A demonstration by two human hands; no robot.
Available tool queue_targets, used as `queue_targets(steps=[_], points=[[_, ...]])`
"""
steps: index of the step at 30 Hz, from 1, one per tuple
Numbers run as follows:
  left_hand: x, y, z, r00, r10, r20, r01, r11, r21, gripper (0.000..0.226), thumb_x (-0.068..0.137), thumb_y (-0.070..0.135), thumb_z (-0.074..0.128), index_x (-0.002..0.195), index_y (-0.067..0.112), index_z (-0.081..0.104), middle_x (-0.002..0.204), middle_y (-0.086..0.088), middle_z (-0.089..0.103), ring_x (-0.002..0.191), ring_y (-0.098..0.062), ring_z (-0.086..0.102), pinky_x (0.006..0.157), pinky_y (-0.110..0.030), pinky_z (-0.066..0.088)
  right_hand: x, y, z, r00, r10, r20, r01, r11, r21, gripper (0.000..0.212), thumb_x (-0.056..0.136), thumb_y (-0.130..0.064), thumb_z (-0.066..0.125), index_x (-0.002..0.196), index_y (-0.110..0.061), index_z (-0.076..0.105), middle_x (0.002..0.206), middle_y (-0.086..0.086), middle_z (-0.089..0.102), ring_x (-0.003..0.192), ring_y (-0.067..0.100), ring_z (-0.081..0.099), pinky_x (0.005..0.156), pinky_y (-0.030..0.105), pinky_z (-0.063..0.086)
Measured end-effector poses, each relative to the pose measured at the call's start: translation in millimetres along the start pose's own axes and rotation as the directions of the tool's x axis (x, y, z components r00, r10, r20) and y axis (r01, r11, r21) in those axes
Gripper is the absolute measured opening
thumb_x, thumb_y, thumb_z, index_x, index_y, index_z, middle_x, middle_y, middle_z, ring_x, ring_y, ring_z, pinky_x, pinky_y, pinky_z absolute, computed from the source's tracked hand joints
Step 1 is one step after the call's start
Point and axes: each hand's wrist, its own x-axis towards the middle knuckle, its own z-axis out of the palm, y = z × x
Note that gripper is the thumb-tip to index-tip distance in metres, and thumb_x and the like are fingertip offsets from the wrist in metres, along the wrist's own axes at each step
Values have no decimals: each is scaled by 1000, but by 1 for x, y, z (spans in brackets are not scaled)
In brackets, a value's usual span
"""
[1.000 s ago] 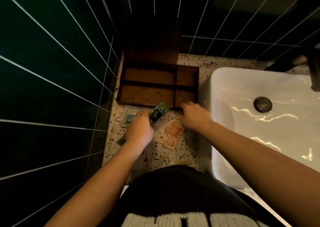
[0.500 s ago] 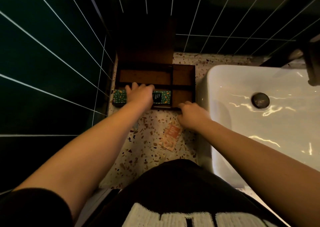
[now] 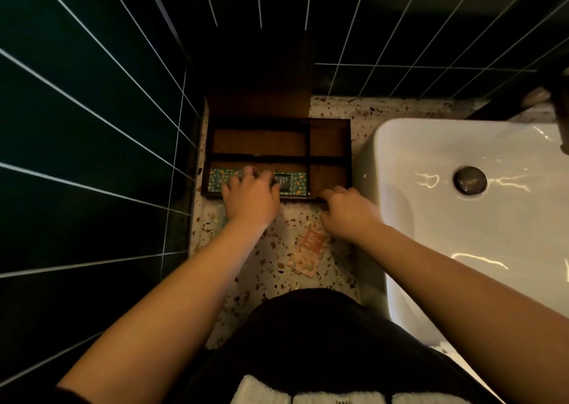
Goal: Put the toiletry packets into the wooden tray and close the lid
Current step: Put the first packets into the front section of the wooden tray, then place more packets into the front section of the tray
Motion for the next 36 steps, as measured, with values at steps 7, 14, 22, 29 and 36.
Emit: queue_targets(steps=[7, 14, 22, 29, 36], points=[[-11, 2, 8, 987, 19, 162, -29, 998, 62, 53, 103, 59, 24, 148, 41, 45, 165, -5, 28, 148, -37, 28, 119, -65, 11, 0, 0, 0, 1000, 0, -3, 0, 1000, 7, 49, 90, -27, 49, 138, -22, 50, 133, 8, 55, 123, 31, 49, 94, 45, 50], [1, -1, 3, 985, 36, 168, -44, 998, 39, 52, 103, 58, 25, 151, 43, 38, 167, -2, 23, 150, -36, 21, 118, -65, 11, 1, 1, 1, 1000, -4, -8, 4, 1000, 10, 51, 90, -29, 49, 140, -23, 49, 134, 8, 54, 123, 32, 49, 94, 45, 50], [-20, -9, 4, 992, 20, -124, -44, 980, -196, 42, 101, 43, 45, 138, 26, 55, 148, -5, 49, 138, -31, 38, 116, -54, 25, -11, 0, 7, 974, -50, -221, 71, 994, 89, 45, 90, -25, 53, 135, -21, 52, 132, 5, 56, 120, 28, 51, 97, 45, 48], [-67, -36, 21, 945, -210, -253, 105, 922, -373, 24, 94, 29, 59, 116, 22, 57, 129, -5, 56, 126, -30, 46, 104, -47, 35, -43, -4, 44, 957, -250, -148, 271, 952, 146, 37, 95, -26, 55, 132, -23, 53, 128, 0, 60, 113, 18, 57, 91, 35, 54], [-87, -61, 48, 958, -272, -94, 228, 917, -326, 62, 91, 32, 67, 147, 24, 41, 158, -7, 35, 143, -33, 30, 112, -52, 31, -48, 0, 82, 950, -311, 21, 310, 939, -149, 68, 91, -37, 58, 151, -27, 28, 162, 7, 18, 147, 34, 15, 115, 54, 25]])
